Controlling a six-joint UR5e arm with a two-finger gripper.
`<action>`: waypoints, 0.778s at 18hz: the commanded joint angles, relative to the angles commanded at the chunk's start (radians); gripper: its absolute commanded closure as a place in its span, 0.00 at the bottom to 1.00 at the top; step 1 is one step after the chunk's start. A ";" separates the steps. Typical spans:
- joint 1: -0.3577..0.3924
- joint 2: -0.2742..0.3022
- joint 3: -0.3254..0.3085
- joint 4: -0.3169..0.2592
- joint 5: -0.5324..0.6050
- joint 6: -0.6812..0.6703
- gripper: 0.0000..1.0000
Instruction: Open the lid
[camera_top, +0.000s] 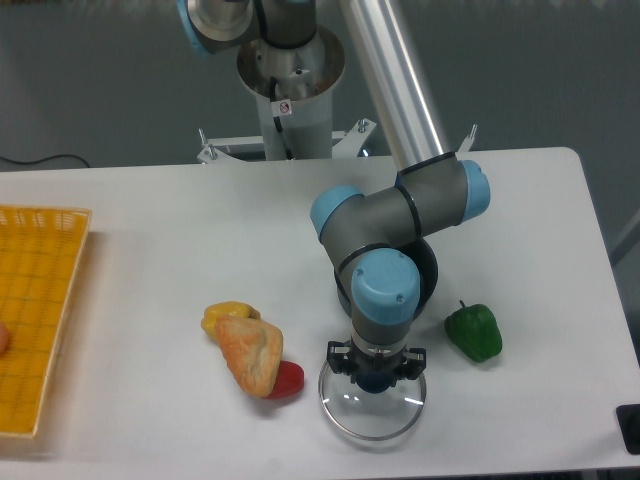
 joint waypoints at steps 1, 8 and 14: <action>0.000 0.008 -0.002 0.000 0.000 0.003 0.53; -0.006 0.032 -0.003 0.002 -0.002 0.041 0.53; -0.006 0.028 -0.003 0.000 -0.003 0.052 0.53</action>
